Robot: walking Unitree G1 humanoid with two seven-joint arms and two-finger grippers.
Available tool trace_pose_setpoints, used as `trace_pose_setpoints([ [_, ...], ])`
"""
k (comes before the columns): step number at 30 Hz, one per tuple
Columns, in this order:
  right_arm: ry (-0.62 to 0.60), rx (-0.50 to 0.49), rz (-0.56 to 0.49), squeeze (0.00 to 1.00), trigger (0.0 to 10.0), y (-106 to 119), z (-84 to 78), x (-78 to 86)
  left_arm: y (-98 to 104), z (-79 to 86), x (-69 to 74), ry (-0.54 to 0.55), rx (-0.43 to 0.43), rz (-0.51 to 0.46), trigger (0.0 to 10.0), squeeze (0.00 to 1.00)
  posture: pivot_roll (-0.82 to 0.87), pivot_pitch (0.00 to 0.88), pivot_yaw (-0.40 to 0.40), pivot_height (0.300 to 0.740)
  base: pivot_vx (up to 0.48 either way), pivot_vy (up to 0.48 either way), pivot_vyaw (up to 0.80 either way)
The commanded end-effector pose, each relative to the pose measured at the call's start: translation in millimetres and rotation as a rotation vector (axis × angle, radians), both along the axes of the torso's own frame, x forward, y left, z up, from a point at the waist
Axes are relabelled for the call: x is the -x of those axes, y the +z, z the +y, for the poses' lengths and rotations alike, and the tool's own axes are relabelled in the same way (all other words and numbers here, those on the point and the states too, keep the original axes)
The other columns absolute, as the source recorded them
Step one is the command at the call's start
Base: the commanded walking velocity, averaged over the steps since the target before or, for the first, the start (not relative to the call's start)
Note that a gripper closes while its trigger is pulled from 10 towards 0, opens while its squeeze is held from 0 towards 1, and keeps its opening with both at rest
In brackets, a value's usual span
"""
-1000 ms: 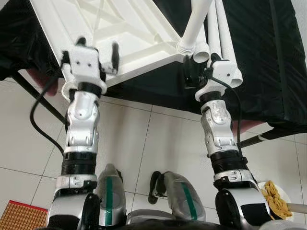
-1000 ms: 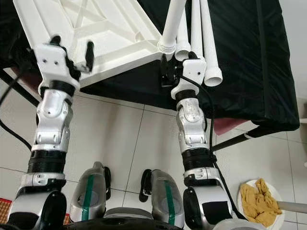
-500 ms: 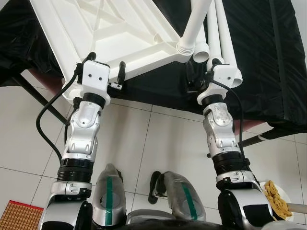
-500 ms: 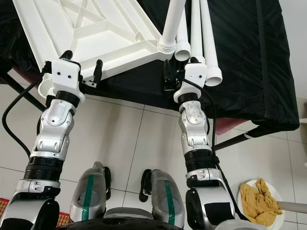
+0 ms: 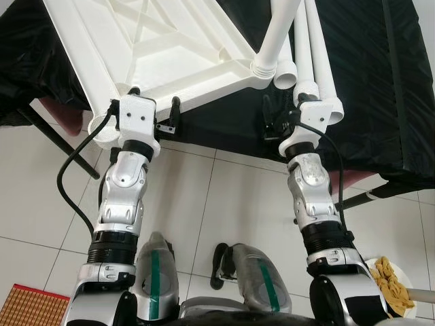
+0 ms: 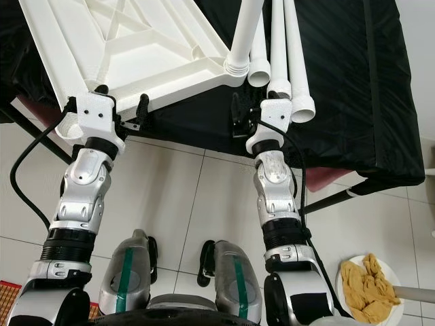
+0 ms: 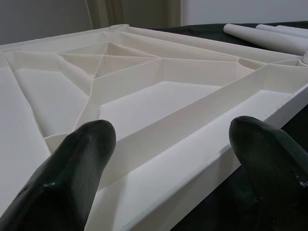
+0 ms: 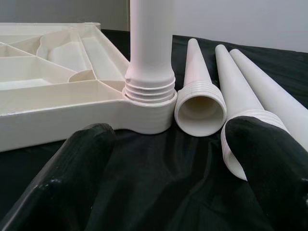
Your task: Building children table
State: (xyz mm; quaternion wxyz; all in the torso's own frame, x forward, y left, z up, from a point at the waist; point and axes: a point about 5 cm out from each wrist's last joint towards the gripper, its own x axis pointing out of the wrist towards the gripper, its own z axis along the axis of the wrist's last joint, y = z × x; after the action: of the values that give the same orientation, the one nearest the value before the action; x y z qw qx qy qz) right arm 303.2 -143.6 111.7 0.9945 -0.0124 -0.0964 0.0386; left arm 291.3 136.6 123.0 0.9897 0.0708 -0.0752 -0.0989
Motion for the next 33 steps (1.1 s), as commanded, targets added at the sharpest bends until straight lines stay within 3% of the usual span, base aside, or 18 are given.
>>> trace_pose_setpoints([
  [1,-0.004,0.001,-0.007,0.00,10.0,-0.7,-2.2,2.1,-3.8,4.0,0.7,0.046,0.003,0.007,10.0,0.00,0.10,0.014,-0.068,0.740,0.000,0.000,0.00],
  [12,-0.015,0.006,-0.030,0.00,10.0,2.0,-6.3,6.5,0.7,10.9,5.8,0.068,0.048,-0.027,10.0,0.00,0.10,0.028,-0.070,0.740,0.000,0.000,0.00],
  [20,-0.091,0.000,-0.049,0.00,10.0,4.8,-20.6,18.4,2.6,22.4,13.6,0.130,0.054,-0.029,10.0,0.00,0.10,0.046,-0.068,0.740,0.000,0.000,0.00],
  [33,-0.069,0.012,-0.070,0.00,10.0,11.4,-14.6,17.2,6.6,23.3,17.4,0.119,0.053,-0.048,10.0,0.00,0.10,0.060,-0.066,0.740,0.043,0.000,0.00],
])
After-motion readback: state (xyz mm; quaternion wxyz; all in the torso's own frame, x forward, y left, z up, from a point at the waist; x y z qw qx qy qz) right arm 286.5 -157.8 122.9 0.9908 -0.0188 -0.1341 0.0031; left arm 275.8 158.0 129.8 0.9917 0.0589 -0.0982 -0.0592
